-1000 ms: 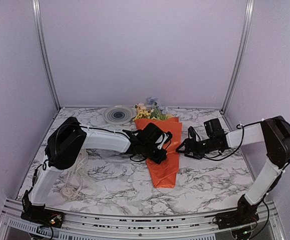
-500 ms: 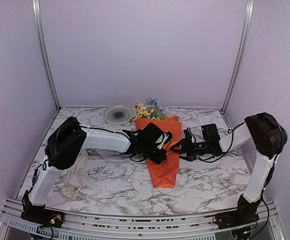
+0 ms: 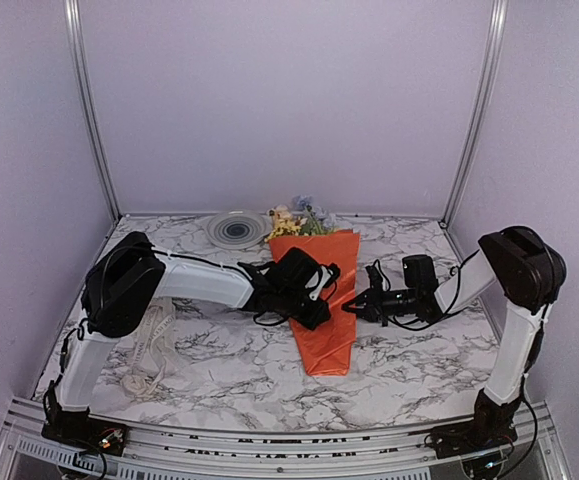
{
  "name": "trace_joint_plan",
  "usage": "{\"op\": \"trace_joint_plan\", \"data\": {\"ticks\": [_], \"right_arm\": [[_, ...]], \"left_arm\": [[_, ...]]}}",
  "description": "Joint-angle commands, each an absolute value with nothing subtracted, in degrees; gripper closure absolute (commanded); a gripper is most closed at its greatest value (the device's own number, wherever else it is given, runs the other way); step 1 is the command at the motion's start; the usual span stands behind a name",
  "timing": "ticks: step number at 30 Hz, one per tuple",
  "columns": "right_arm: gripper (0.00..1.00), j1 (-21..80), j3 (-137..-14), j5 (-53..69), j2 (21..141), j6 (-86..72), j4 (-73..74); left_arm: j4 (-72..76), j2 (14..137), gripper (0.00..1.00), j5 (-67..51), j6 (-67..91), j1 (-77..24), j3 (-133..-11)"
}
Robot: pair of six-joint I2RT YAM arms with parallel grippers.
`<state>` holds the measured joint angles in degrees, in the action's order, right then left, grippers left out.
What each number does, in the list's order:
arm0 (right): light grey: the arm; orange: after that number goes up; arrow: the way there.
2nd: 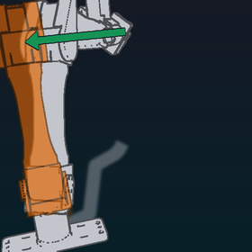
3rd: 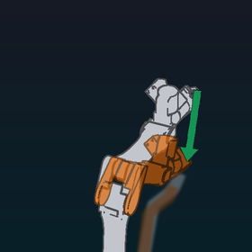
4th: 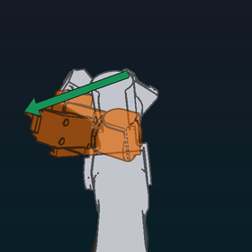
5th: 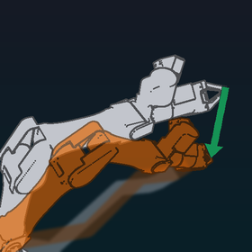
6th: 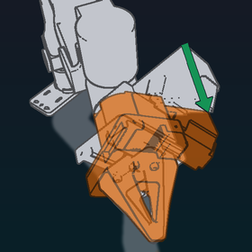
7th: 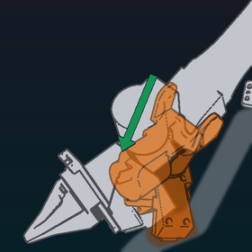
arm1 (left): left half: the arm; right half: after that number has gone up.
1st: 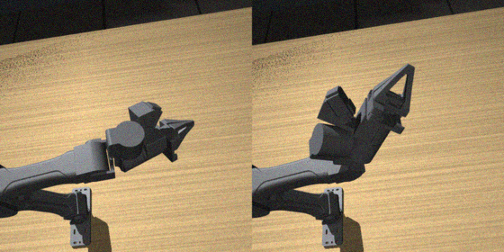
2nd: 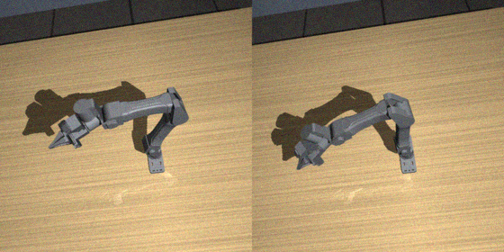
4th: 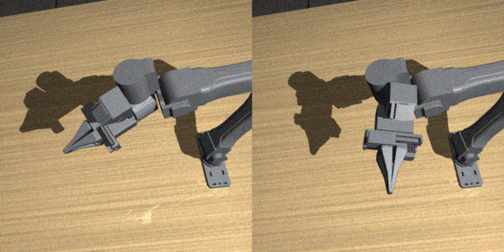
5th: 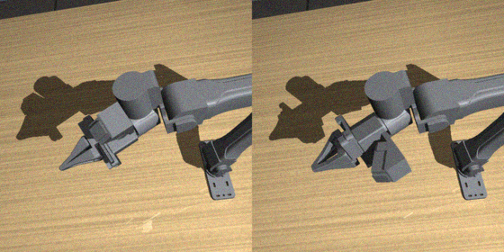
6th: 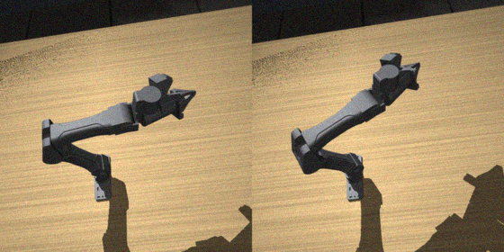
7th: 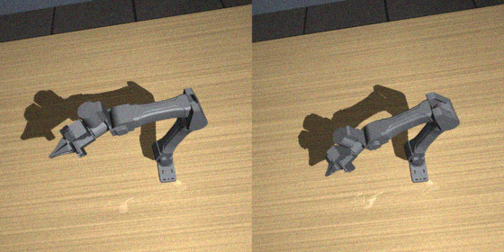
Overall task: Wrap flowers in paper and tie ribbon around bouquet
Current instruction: Press the fold line of the folded bouquet, then pick up the ribbon from the corner of the board.
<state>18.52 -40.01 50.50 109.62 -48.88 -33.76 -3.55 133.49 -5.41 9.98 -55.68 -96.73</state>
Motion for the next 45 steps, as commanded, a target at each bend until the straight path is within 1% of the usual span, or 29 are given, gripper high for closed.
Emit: {"op": "trace_joint_plan", "data": {"ticks": [1, 2, 4, 7, 10, 14, 17, 20, 24, 26, 30, 33, 35, 36, 37, 39, 40, 45], "right_arm": [[1.00, 18.98, -40.14, 49.89, 108.71, -48.95, -35.29], [1.00, 18.93, -40.20, 49.69, 108.52, -48.44, -34.84], [1.00, 18.88, -40.36, 49.55, 108.30, -48.17, -34.40], [1.00, 18.95, -40.25, 49.42, 108.10, -47.64, -34.00], [1.00, 18.93, -40.17, 49.31, 107.91, -47.24, -33.93], [1.00, 18.96, -40.16, 49.25, 107.82, -46.42, -31.65], [1.00, 18.93, -40.70, 49.20, 107.61, -45.51, -30.04], [1.00, 18.90, -41.57, 48.79, 107.41, -44.12, -27.87], [1.00, 18.98, -42.16, 49.25, 107.62, -43.86, -27.37], [1.00, 18.93, -42.42, 49.22, 107.66, -43.62, -26.93], [1.00, 18.90, -42.62, 49.27, 107.99, -43.06, -26.28], [1.00, 18.91, -42.46, 49.24, 107.88, -42.97, -26.19], [1.00, 18.97, -42.41, 49.22, 107.86, -42.89, -26.11], [1.00, 18.91, -42.45, 49.22, 107.80, -42.82, -25.96], [1.00, 18.92, -42.49, 49.26, 107.72, -42.73, -25.73], [1.00, 18.87, -42.49, 49.20, 107.46, -42.48, -25.39], [1.00, 18.84, -42.53, 49.07, 107.34, -42.31, -25.20], [1.00, 18.90, -42.81, 48.87, 107.14, -42.01, -24.51]], "left_arm": [[8.19, 120.14, 0.68, -2.65, 7.37, -55.76, -85.34], [9.16, 117.54, 0.62, -1.95, 6.28, -55.75, -83.88], [5.61, 114.01, 0.56, 0.55, 5.04, -55.73, -83.56], [-1.09, 109.45, 0.52, 5.69, 5.74, -55.20, -81.61], [-8.23, 104.07, 0.49, 11.00, 9.99, -52.72, -75.66], [-15.37, 96.01, 0.47, 14.72, 18.56, -45.36, -64.11], [-18.83, 88.44, 0.42, 20.71, 21.59, -42.98, -55.18], [-22.14, 83.41, 0.40, 23.34, 24.72, -40.75, -48.91], [-24.08, 81.69, 0.38, 23.89, 26.54, -37.90, -44.19], [-24.06, 82.75, 0.36, 23.91, 26.71, -36.84, -43.13], [-23.50, 87.09, 0.36, 23.21, 25.67, -36.32, -43.37], [-23.33, 90.37, 0.42, 24.40, 24.78, -36.18, -44.07], [-22.78, 91.64, 0.52, 23.13, 24.18, -36.03, -44.82], [-22.36, 91.73, 0.59, 22.98, 23.95, -36.03, -44.90], [-22.11, 91.69, 0.69, 23.13, 23.80, -35.99, -45.02], [-22.50, 90.67, 0.97, 23.52, 23.48, -36.00, -45.76], [-22.80, 89.29, 1.00, 23.43, 23.32, -36.01, -46.36], [-23.00, 77.39, 1.00, 25.77, 18.26, -36.20, -54.32]]}}
